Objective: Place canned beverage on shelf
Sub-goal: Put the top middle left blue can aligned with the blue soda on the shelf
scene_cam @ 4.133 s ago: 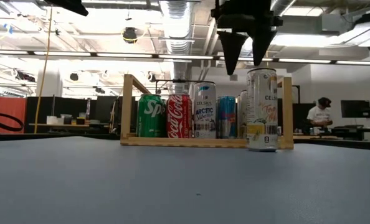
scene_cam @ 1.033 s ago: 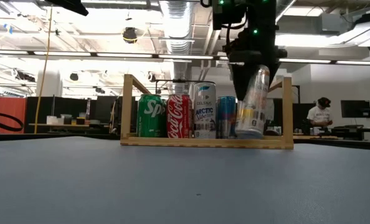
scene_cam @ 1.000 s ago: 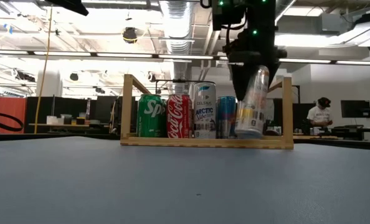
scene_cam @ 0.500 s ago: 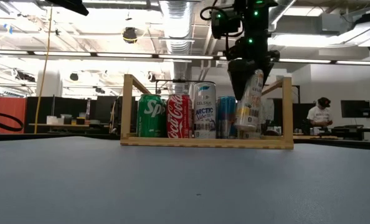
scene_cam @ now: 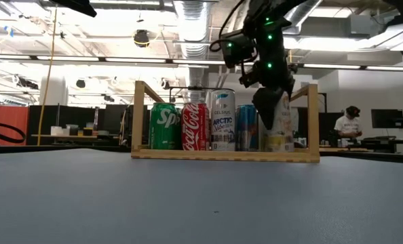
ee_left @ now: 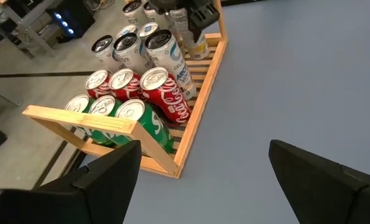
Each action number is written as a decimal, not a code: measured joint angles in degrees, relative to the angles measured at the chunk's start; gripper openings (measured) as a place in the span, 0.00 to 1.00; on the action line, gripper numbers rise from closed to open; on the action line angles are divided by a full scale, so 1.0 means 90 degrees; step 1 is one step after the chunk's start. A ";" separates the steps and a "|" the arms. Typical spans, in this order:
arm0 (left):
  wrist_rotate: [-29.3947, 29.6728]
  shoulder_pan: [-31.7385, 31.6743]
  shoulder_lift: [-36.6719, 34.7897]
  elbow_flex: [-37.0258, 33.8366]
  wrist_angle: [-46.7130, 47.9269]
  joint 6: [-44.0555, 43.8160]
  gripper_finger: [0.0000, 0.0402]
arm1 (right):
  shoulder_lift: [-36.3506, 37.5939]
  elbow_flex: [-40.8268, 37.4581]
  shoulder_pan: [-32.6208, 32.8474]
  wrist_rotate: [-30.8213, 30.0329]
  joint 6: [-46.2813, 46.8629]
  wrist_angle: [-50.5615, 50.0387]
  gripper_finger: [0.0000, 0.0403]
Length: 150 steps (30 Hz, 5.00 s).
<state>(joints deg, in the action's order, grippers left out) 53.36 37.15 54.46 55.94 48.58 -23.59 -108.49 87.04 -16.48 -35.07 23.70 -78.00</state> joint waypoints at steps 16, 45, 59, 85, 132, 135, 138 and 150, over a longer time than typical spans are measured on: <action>0.0075 0.0000 0.0002 0.0000 0.0002 -0.0006 0.85 | 0.0025 0.0333 -0.0167 0.0073 0.1310 -0.0138 0.43; 0.0068 0.0000 0.0002 0.0000 0.0001 -0.0121 0.85 | -0.0096 0.0338 -0.0424 0.0373 0.1865 -0.0432 0.44; 0.0051 0.0000 0.0000 0.0000 0.0007 -0.0121 0.85 | -0.0388 0.0345 -0.0380 0.0274 0.1526 -0.0246 0.54; 0.0044 0.0000 0.0002 0.0001 0.0007 -0.0119 0.85 | -0.0427 0.0872 -0.0303 0.0269 0.1465 -0.0649 0.66; -0.0118 0.0000 0.0001 0.0000 0.0051 -0.0109 0.85 | -0.0398 0.1962 0.0769 -0.0294 0.1460 -0.1141 0.17; -0.0032 0.0000 0.0002 0.0002 0.0051 -0.0114 0.85 | -0.0400 0.1827 0.0699 -0.0296 0.1419 -0.1173 0.03; -0.0029 0.0000 0.0002 0.0000 0.0052 -0.0118 0.85 | -0.0402 0.1827 0.0636 -0.0315 0.1356 -0.1051 0.03; 0.0016 0.0000 0.0000 0.0000 0.0051 -0.0126 0.85 | -0.0402 0.1827 0.0616 0.0057 0.1144 -0.0755 0.00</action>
<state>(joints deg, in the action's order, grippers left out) 53.51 37.15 54.46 55.94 49.04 -24.73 -112.12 103.48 -10.94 -34.55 34.00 -84.79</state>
